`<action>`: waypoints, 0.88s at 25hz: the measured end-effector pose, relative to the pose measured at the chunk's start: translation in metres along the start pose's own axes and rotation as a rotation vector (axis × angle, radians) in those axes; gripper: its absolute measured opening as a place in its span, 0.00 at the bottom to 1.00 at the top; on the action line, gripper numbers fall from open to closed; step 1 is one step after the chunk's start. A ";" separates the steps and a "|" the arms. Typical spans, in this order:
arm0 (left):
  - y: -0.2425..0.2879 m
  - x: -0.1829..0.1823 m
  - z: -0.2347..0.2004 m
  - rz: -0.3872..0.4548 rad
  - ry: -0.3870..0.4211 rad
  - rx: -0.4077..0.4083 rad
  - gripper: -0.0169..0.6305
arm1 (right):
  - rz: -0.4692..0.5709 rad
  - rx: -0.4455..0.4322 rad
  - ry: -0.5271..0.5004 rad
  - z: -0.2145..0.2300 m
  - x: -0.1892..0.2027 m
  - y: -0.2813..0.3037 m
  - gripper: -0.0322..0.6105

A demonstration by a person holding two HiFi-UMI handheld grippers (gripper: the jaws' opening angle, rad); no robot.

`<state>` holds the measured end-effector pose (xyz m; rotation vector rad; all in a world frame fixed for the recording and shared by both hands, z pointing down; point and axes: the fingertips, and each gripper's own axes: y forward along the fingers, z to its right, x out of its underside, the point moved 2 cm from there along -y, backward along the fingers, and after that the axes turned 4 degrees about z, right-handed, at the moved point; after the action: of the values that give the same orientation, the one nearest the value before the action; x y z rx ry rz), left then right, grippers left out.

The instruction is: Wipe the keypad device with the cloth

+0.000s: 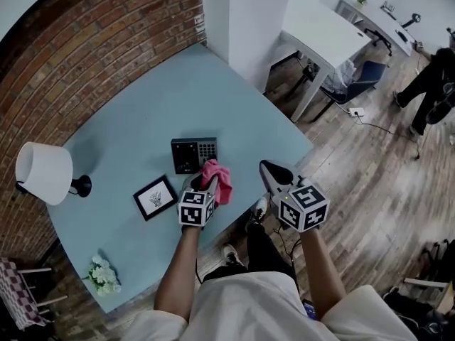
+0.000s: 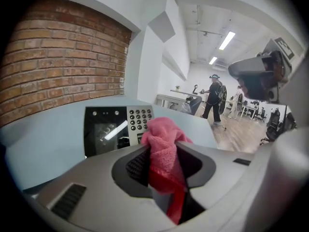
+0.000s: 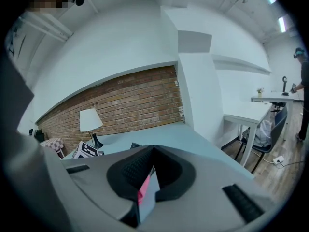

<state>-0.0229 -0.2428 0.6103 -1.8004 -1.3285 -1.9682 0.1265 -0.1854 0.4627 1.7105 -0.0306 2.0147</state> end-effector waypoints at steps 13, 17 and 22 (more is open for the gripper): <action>-0.133 -0.062 0.032 0.206 0.131 -0.053 0.27 | 0.050 -0.082 -0.055 -0.044 -0.036 -0.065 0.06; -0.179 -0.078 0.060 0.274 0.146 -0.115 0.27 | 0.092 -0.124 -0.063 -0.057 -0.044 -0.104 0.06; -0.234 -0.089 0.113 0.351 0.153 -0.163 0.27 | 0.084 -0.182 -0.131 -0.081 -0.042 -0.165 0.06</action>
<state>-0.0681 -0.0648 0.4058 -1.7620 -0.7644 -2.0132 0.1184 -0.0290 0.3579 1.7462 -0.3257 1.8909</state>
